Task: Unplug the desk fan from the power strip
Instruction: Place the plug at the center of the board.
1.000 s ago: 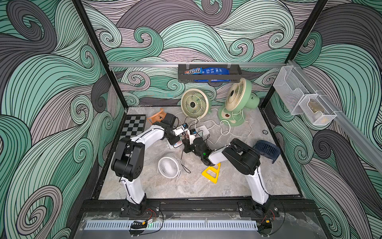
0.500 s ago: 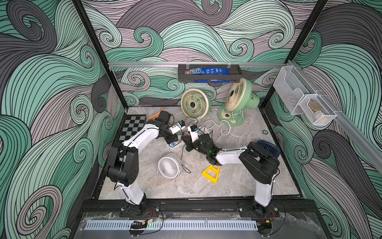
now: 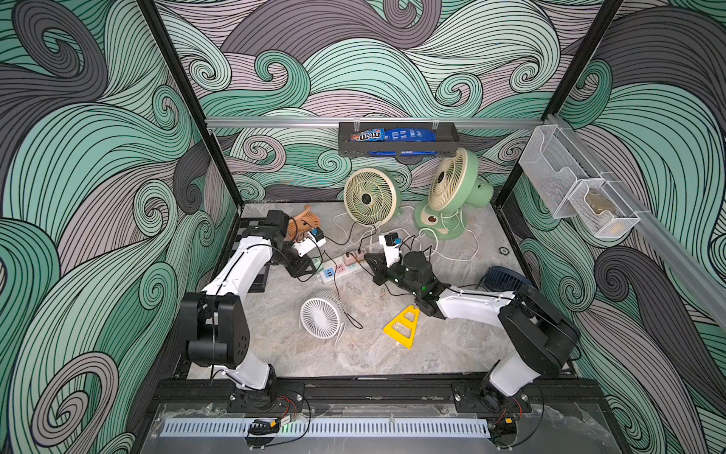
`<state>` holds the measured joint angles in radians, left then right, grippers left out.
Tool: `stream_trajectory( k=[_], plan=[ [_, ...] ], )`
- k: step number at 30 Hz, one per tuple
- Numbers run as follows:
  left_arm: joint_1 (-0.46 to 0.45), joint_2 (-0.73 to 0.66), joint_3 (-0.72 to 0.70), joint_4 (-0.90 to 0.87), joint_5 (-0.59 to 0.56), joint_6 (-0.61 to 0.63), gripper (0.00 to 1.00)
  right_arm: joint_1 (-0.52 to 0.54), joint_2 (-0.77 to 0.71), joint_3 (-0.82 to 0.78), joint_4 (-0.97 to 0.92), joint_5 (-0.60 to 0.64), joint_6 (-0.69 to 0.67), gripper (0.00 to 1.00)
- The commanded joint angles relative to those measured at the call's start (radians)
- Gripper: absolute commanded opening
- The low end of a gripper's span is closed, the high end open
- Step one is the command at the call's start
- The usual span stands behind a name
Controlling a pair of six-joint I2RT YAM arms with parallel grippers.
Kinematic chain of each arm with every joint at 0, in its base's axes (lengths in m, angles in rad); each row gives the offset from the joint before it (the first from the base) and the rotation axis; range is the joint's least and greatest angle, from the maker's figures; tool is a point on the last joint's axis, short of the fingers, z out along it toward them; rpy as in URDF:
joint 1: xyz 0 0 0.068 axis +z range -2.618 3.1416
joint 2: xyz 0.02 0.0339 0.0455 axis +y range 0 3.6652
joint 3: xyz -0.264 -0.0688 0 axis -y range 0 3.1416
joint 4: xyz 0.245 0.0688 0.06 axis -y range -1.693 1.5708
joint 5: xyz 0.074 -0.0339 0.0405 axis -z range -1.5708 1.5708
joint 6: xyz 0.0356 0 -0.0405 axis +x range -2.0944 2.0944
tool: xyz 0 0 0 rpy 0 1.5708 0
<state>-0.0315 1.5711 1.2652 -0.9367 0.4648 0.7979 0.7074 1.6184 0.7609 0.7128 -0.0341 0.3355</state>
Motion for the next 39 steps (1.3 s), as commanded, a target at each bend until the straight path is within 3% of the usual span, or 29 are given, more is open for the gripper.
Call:
stream_trajectory(
  k=[1,16,28,39],
  plan=[
    [0.056,-0.014,-0.031,-0.136,0.086,0.077,0.00,-0.011,-0.024,-0.008,-0.022,0.004,0.008,0.01],
    [0.209,0.168,-0.061,-0.275,0.161,0.158,0.01,0.011,0.057,0.013,0.014,-0.058,0.065,0.03],
    [0.222,0.197,-0.129,-0.159,0.037,0.121,0.27,0.026,0.093,0.034,0.022,-0.062,0.071,0.10],
    [0.228,0.184,-0.124,-0.148,-0.009,0.118,0.42,0.026,0.112,0.049,0.025,-0.058,0.066,0.16]
  ],
)
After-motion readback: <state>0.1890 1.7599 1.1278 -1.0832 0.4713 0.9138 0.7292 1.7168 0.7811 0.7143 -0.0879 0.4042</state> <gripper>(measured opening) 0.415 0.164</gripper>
